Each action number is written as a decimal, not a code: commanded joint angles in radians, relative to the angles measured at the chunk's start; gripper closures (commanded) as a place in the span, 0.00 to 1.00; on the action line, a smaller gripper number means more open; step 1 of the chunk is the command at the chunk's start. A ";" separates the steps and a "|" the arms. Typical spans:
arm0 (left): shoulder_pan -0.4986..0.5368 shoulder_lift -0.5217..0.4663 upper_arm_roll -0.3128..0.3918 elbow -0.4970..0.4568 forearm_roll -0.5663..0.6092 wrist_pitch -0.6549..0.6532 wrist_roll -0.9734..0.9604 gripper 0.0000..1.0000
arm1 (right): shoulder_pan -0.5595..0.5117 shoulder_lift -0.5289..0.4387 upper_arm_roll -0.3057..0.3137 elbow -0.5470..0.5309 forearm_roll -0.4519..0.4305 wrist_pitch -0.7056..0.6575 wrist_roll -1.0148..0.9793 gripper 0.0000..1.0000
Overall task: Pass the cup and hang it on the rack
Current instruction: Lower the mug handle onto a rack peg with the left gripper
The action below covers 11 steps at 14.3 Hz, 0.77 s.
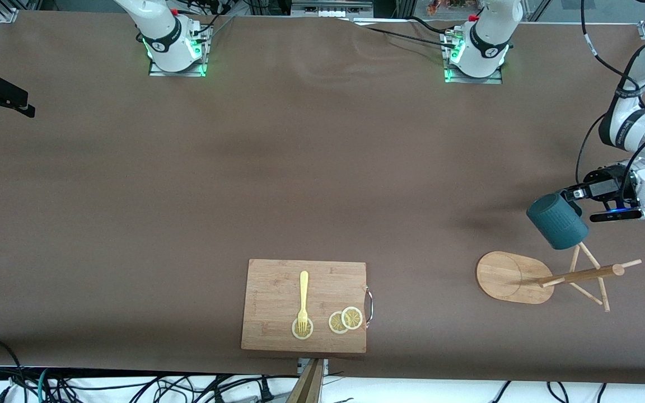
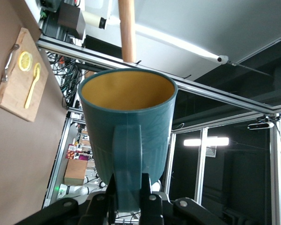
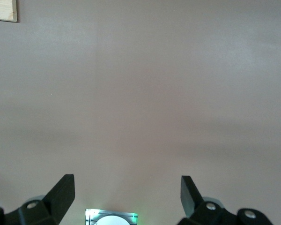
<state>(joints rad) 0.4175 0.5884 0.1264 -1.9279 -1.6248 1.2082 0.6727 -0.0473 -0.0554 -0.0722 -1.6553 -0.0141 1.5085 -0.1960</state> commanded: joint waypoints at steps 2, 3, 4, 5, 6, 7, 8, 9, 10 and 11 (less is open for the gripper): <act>0.014 0.083 -0.008 0.096 -0.052 -0.045 -0.038 1.00 | 0.007 -0.006 -0.006 0.003 0.002 -0.011 0.006 0.00; 0.014 0.103 -0.008 0.116 -0.056 -0.061 -0.045 1.00 | 0.007 -0.006 -0.006 0.003 0.002 -0.011 0.006 0.00; 0.023 0.112 -0.008 0.125 -0.058 -0.064 -0.048 1.00 | 0.007 -0.006 -0.006 0.003 0.002 -0.011 0.006 0.00; 0.032 0.122 -0.008 0.130 -0.059 -0.067 -0.048 1.00 | 0.007 -0.006 -0.006 0.003 0.002 -0.011 0.006 0.00; 0.034 0.128 -0.008 0.130 -0.064 -0.074 -0.050 1.00 | 0.007 -0.006 -0.006 0.003 0.002 -0.011 0.006 0.00; 0.035 0.134 -0.008 0.132 -0.076 -0.081 -0.051 1.00 | 0.007 -0.006 -0.006 0.003 0.002 -0.011 0.006 0.00; 0.040 0.137 -0.008 0.132 -0.088 -0.081 -0.062 1.00 | 0.007 -0.006 -0.006 0.003 0.002 -0.013 0.006 0.00; 0.043 0.152 -0.008 0.133 -0.098 -0.081 -0.070 1.00 | 0.007 -0.006 -0.006 0.003 0.002 -0.013 0.006 0.00; 0.046 0.168 -0.008 0.142 -0.116 -0.085 -0.070 1.00 | 0.007 -0.006 -0.008 0.003 0.002 -0.013 0.006 0.00; 0.047 0.185 -0.008 0.165 -0.118 -0.093 -0.070 1.00 | 0.007 -0.006 -0.006 0.003 0.002 -0.013 0.006 0.00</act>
<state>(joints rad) 0.4521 0.7242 0.1271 -1.8218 -1.7107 1.1513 0.6294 -0.0473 -0.0554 -0.0723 -1.6553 -0.0141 1.5076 -0.1960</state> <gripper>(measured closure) 0.789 0.000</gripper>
